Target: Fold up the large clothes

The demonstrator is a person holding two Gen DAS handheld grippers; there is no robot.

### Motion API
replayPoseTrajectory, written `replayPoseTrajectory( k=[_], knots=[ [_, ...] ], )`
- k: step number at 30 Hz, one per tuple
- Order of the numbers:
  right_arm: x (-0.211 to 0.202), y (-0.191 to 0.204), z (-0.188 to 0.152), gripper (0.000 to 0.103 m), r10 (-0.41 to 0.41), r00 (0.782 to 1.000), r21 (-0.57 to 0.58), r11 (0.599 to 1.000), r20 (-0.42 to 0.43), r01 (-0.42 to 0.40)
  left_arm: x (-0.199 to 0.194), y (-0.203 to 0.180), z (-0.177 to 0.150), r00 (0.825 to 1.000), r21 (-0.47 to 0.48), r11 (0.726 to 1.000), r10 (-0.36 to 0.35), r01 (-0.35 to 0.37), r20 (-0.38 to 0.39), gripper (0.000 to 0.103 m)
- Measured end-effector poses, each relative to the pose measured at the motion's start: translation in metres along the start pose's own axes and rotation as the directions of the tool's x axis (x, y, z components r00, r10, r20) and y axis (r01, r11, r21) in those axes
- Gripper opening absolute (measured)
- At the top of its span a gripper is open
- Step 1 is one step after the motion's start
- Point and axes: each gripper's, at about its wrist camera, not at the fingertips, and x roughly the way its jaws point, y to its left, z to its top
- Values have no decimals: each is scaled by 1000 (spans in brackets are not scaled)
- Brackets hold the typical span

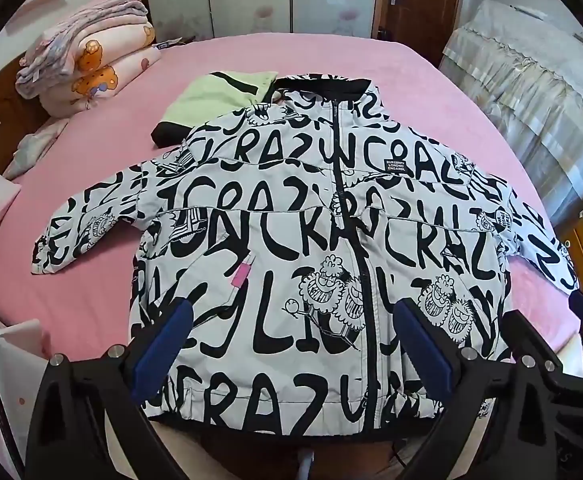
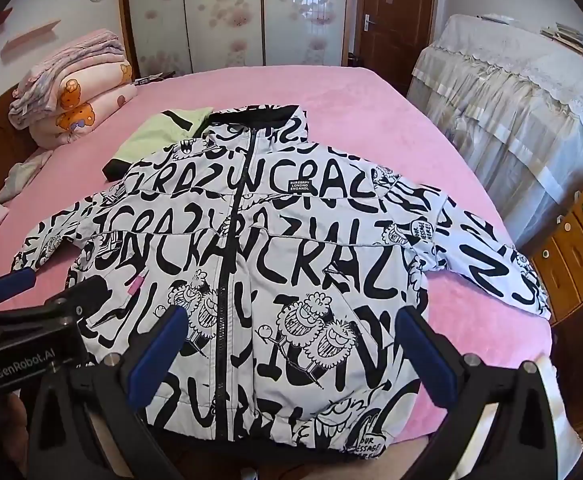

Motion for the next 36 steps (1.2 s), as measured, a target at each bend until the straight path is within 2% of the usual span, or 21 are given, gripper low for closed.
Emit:
replayPoseTrajectory(
  k=[10, 21, 36],
  knots=[
    [5, -4, -7, 103, 9, 1000, 24, 1000, -3, -9, 3, -3, -2, 1000, 9, 1000, -13, 13, -10, 98],
    [5, -7, -9, 103, -6, 1000, 28, 1000, -8, 6, 2, -9, -5, 999, 29, 999, 35, -35, 4, 98],
    [4, -8, -11, 103, -8, 1000, 26, 1000, -7, 8, -1, -12, -8, 999, 22, 999, 33, -33, 2, 98]
  ],
)
